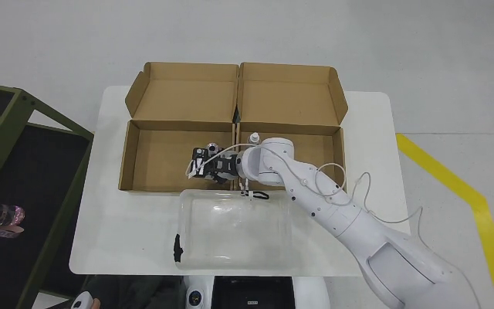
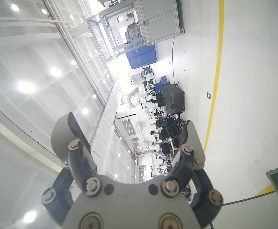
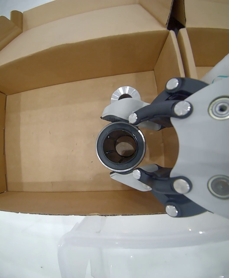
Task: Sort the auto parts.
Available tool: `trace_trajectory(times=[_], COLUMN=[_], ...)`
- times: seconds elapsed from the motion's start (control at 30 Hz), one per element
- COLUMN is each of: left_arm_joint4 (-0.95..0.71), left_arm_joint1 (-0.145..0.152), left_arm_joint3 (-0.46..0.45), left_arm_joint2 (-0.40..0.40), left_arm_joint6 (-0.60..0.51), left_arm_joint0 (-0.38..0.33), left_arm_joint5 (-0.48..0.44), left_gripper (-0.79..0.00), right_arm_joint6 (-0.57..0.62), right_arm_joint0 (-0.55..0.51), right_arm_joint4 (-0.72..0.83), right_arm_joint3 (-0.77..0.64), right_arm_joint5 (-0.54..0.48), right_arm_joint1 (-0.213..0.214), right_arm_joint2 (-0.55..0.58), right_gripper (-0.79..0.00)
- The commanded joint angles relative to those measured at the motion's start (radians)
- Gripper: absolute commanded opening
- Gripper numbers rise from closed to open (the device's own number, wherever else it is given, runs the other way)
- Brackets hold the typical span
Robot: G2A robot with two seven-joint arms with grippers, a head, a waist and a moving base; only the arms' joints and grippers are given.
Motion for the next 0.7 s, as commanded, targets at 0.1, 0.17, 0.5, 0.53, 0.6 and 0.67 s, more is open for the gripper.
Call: trace_trajectory(times=[0.1, 0.17, 0.5, 0.53, 0.6, 0.67], left_arm_joint4=[0.000, 0.000, 0.000, 0.000, 0.000, 0.000], left_arm_joint1=[0.000, 0.000, 0.000, 0.000, 0.000, 0.000], left_arm_joint3=[0.000, 0.000, 0.000, 0.000, 0.000, 0.000], left_arm_joint2=[0.000, 0.000, 0.000, 0.000, 0.000, 0.000], left_arm_joint6=[0.000, 0.000, 0.000, 0.000, 0.000, 0.000], left_arm_joint0=[0.000, 0.000, 0.000, 0.000, 0.000, 0.000], left_arm_joint5=[0.000, 0.000, 0.000, 0.000, 0.000, 0.000], left_gripper=[0.000, 0.000, 0.000, 0.000, 0.000, 0.000], right_arm_joint6=[0.003, 0.001, -0.019, -0.021, -0.028, -0.029], right_arm_joint0=[-0.003, -0.004, -0.014, -0.016, -0.024, -0.033], right_arm_joint4=[-0.006, -0.004, 0.008, 0.008, 0.010, 0.008], right_arm_joint3=[-0.004, -0.013, -0.112, -0.122, -0.147, -0.175], right_arm_joint5=[-0.010, -0.012, -0.026, -0.027, -0.026, -0.027], right_arm_joint1=[-0.001, -0.001, 0.004, 0.005, 0.008, 0.013], right_arm_joint2=[0.008, 0.013, 0.057, 0.063, 0.076, 0.092], right_gripper=[-0.212, -0.191, -0.212, -0.209, -0.206, -0.206])
